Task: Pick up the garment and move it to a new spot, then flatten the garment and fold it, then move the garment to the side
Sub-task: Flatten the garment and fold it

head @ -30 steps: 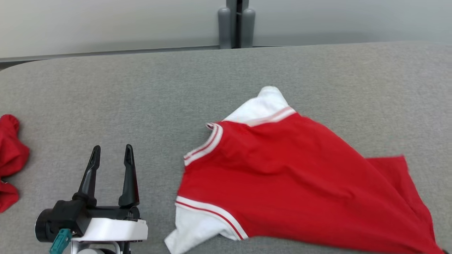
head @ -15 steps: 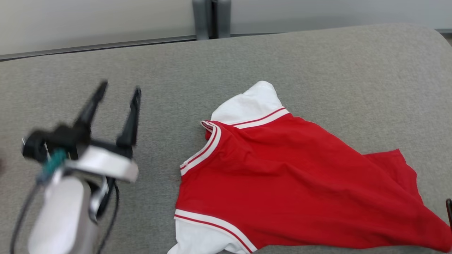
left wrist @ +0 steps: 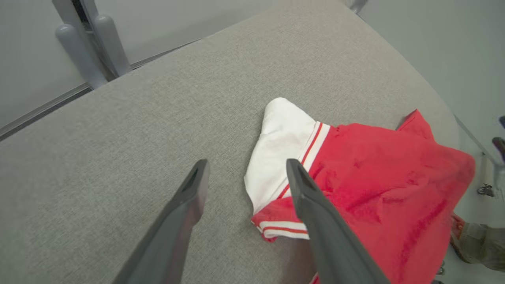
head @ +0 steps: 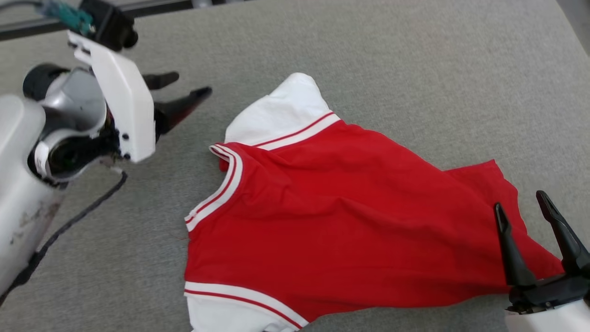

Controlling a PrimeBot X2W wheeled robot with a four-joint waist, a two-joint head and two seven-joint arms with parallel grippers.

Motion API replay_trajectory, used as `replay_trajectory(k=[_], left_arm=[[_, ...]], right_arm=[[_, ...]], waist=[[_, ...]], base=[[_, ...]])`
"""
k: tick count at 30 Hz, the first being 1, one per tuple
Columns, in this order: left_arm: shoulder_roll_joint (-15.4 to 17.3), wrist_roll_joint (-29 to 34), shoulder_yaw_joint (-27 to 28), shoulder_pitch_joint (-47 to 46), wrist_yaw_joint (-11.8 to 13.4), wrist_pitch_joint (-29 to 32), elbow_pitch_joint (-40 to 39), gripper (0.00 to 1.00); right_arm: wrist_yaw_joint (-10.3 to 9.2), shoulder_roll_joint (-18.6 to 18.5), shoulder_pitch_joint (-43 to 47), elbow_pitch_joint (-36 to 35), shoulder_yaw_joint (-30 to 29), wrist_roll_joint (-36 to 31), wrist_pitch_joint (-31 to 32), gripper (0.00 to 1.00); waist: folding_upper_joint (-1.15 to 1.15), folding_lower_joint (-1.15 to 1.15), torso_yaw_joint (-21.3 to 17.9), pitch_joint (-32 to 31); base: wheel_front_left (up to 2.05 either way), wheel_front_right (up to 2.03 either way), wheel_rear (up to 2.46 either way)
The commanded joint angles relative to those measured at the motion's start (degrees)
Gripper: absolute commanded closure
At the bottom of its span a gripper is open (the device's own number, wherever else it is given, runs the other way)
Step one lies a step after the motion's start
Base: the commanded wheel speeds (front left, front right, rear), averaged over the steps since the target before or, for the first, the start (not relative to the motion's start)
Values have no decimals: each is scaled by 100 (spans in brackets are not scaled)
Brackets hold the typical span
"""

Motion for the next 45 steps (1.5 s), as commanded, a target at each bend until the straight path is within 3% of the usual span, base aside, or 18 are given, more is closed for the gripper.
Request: replay_trajectory(k=[1,10,18,23,24,25,28,35,41,45], left_arm=[[-33,-379,-95,-393,-4,142,10,0],[-49,-507,-803,-987,-5,-43,308,0],[412,-170,-1902,-1340,-4,-201,346,0],[565,-457,-2392,-1384,-5,-293,460,0],[594,-507,-2484,-1406,-5,-328,432,29],[608,-569,-2571,-1429,-5,-402,379,100],[715,-547,-2839,-1591,-5,-786,162,100],[1071,-322,-3194,-2010,-1,-2291,-13,100],[1256,811,-3390,-2226,-1,-3626,-116,100],[1277,1585,-3432,-1462,-1,-3883,-690,100]], right_arm=[[-12,75,-136,47,5,-31,-2,0],[-12,271,-401,101,123,64,-2,0],[-12,493,-566,97,271,104,-2,0],[-12,567,-596,117,286,102,-2,0],[-12,575,-599,116,270,104,-2,0],[-12,584,-601,114,249,110,-2,0],[-12,590,-609,118,221,101,-2,0],[-12,500,-553,160,128,79,-2,0],[-12,346,-467,196,87,103,-2,0],[-12,233,-354,208,24,116,-2,0]], waist=[[0,0,-257,339],[0,0,-559,642],[0,0,-820,882],[0,0,-850,936],[0,0,-841,945],[0,0,-825,953],[0,0,-748,944],[0,0,-404,751],[0,0,-24,453],[0,0,236,254]], base=[[0,0,0],[0,0,0],[0,0,0],[0,0,0],[0,0,0],[0,0,0],[0,0,0],[0,0,0],[0,0,0],[0,0,0]])
